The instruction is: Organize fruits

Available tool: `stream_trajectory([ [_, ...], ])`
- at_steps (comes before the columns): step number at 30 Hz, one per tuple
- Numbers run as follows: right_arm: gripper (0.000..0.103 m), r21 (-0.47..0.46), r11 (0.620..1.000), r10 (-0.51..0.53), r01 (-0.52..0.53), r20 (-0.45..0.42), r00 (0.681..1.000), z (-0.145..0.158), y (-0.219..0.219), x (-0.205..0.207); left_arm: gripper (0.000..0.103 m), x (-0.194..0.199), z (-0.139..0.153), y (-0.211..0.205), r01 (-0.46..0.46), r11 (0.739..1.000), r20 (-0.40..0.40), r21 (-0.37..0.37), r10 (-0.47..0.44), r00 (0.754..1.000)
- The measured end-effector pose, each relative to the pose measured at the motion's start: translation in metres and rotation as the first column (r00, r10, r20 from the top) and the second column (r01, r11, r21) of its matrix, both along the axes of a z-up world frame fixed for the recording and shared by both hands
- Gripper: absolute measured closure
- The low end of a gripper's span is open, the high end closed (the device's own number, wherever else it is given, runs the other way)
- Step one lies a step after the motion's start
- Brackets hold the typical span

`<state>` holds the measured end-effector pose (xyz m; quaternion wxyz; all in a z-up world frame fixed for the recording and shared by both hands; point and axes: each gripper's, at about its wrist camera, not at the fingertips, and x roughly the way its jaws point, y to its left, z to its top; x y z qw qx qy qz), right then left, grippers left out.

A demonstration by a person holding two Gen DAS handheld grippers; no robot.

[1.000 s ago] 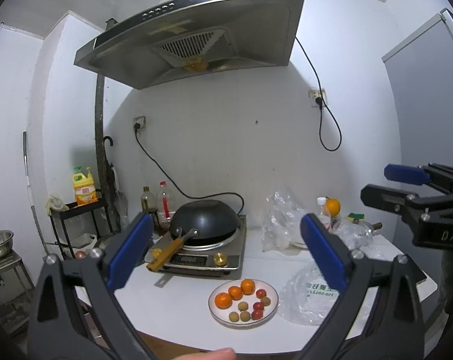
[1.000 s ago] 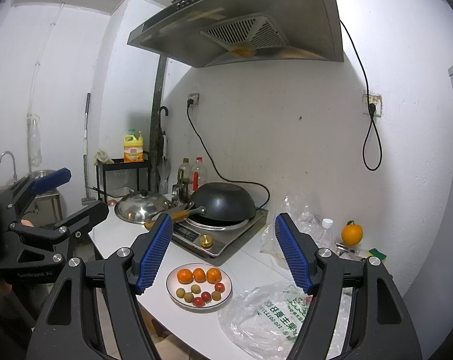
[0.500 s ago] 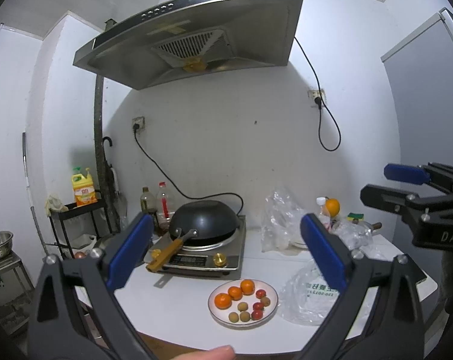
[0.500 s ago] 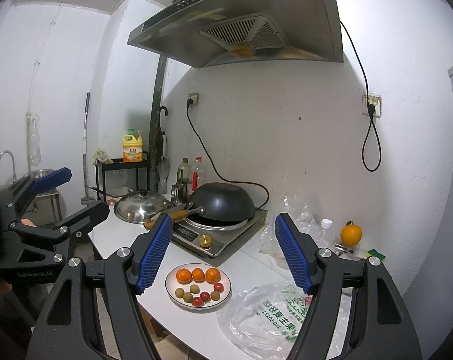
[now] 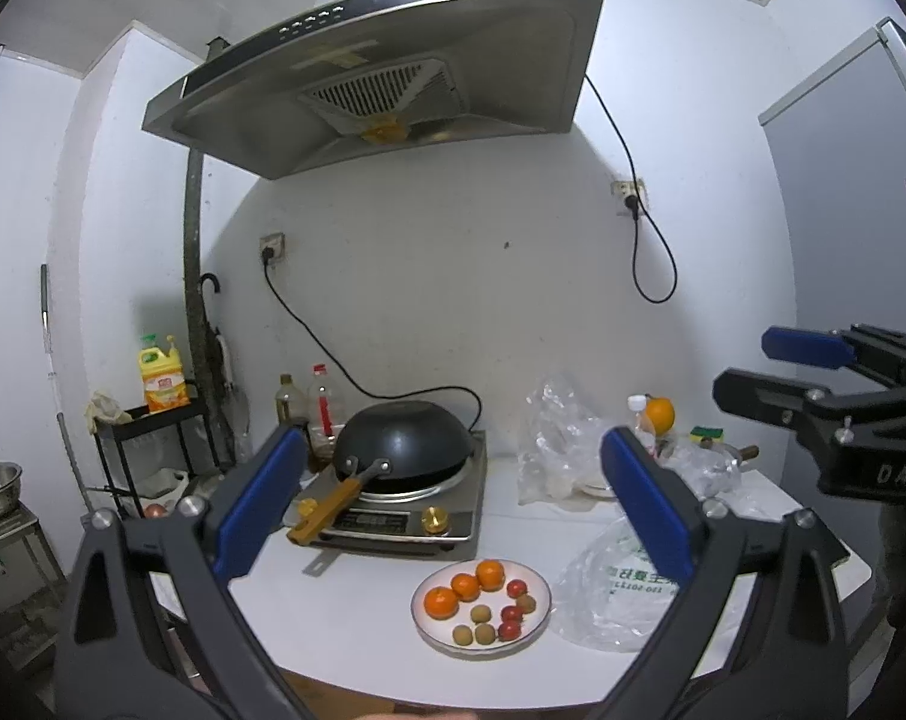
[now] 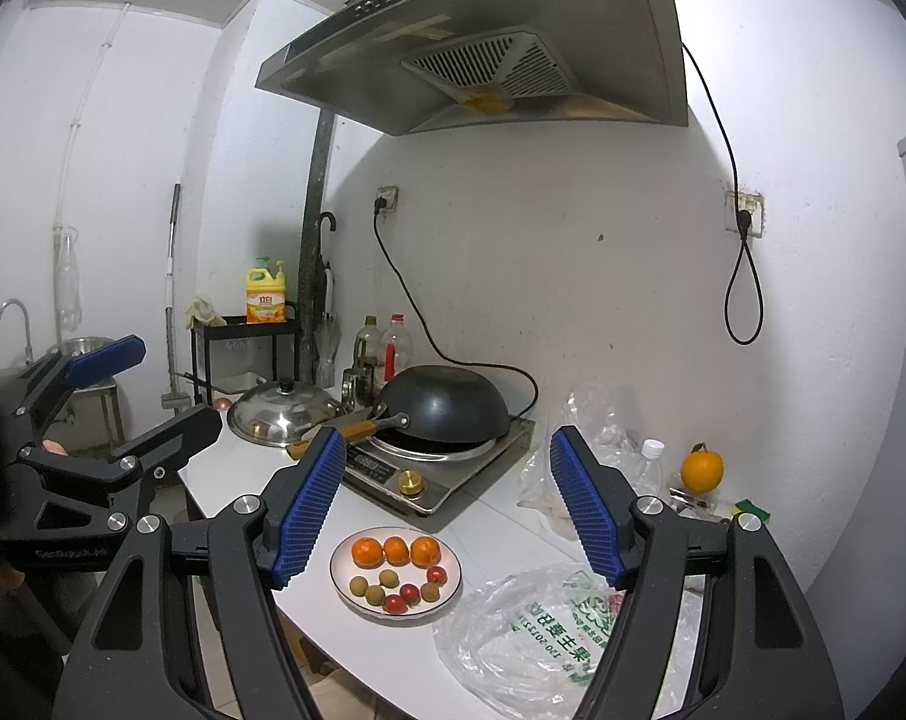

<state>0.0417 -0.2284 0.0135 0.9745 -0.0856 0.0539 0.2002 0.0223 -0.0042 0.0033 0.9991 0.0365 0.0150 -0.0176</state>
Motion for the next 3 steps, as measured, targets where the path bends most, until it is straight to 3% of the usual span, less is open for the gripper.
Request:
stream_trajectory([
  [3, 0.029, -0.002, 1.000, 0.001, -0.001, 0.000, 1.000, 0.0004, -0.0002, -0.0002, 0.003, -0.0003, -0.0008, -0.0017, 0.003, 1.000, 0.001, 0.006, -0.003, 1.000],
])
